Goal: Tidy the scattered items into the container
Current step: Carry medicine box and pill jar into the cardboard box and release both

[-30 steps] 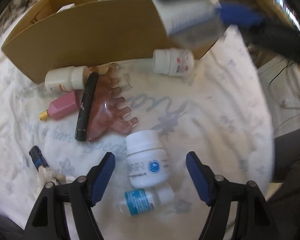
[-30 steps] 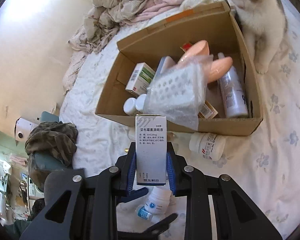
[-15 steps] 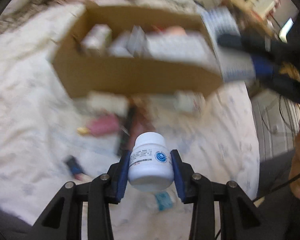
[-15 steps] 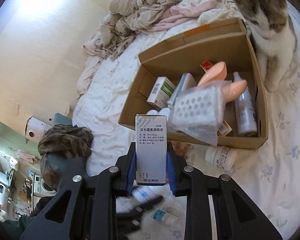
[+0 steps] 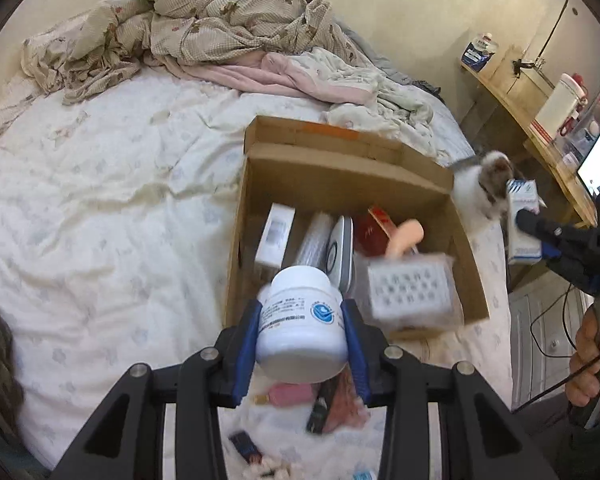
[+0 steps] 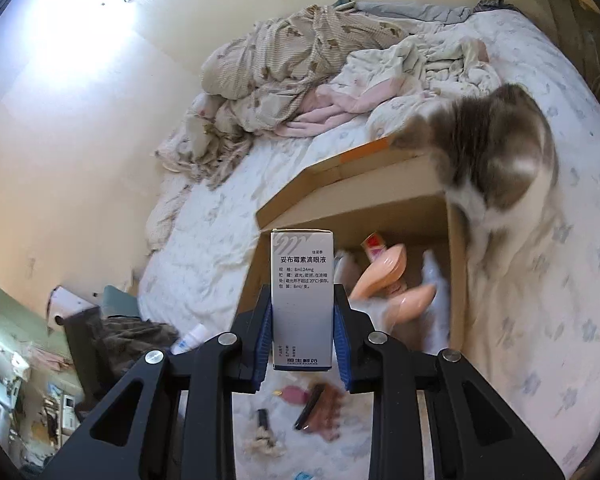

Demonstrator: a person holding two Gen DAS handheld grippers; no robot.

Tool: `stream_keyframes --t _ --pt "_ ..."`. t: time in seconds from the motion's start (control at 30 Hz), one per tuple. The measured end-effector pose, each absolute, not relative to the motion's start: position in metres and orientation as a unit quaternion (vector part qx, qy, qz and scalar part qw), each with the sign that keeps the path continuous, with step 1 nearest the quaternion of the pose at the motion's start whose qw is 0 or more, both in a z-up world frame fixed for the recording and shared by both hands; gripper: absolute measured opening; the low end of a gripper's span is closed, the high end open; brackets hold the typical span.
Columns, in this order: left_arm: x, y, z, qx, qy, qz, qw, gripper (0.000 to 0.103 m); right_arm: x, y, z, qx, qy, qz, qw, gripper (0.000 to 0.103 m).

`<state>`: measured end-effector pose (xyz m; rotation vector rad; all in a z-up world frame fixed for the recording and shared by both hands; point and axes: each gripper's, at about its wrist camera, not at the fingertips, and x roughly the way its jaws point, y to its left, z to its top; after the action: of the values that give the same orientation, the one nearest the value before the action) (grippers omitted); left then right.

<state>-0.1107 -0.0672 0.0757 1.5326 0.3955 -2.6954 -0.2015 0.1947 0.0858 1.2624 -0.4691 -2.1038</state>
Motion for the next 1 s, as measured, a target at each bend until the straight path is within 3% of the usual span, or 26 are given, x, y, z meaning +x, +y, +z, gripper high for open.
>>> stream_keyframes --t 0.2,0.4,0.73,0.8,0.83,0.87,1.0 --pt "-0.153 -0.054 0.071 0.490 0.100 -0.866 0.004 0.040 -0.226 0.169 0.051 0.520 -0.075 -0.811 0.256 0.030" --pt "-0.188 -0.043 0.044 0.515 0.090 -0.852 0.011 0.040 -0.215 0.167 0.032 0.556 -0.022 -0.798 0.231 0.030" --pt "-0.212 -0.027 0.004 0.551 0.085 -0.830 0.019 0.041 -0.201 0.166 0.013 0.576 0.017 -0.788 0.216 0.032" --pt "-0.210 -0.025 0.004 0.552 0.091 -0.829 0.016 0.064 -0.201 0.164 0.016 0.574 0.021 -0.789 0.217 0.041" --pt "-0.209 -0.024 0.005 0.549 0.096 -0.830 0.014 0.081 -0.200 0.163 0.019 0.570 0.026 -0.791 0.219 0.058" --pt "-0.207 -0.024 0.007 0.544 0.099 -0.833 0.015 0.082 -0.199 0.162 0.024 0.563 0.030 -0.794 0.226 0.071" --pt "-0.199 -0.026 0.016 0.538 0.110 -0.836 0.008 0.082 -0.191 0.164 0.041 0.540 0.044 -0.809 0.227 0.075"
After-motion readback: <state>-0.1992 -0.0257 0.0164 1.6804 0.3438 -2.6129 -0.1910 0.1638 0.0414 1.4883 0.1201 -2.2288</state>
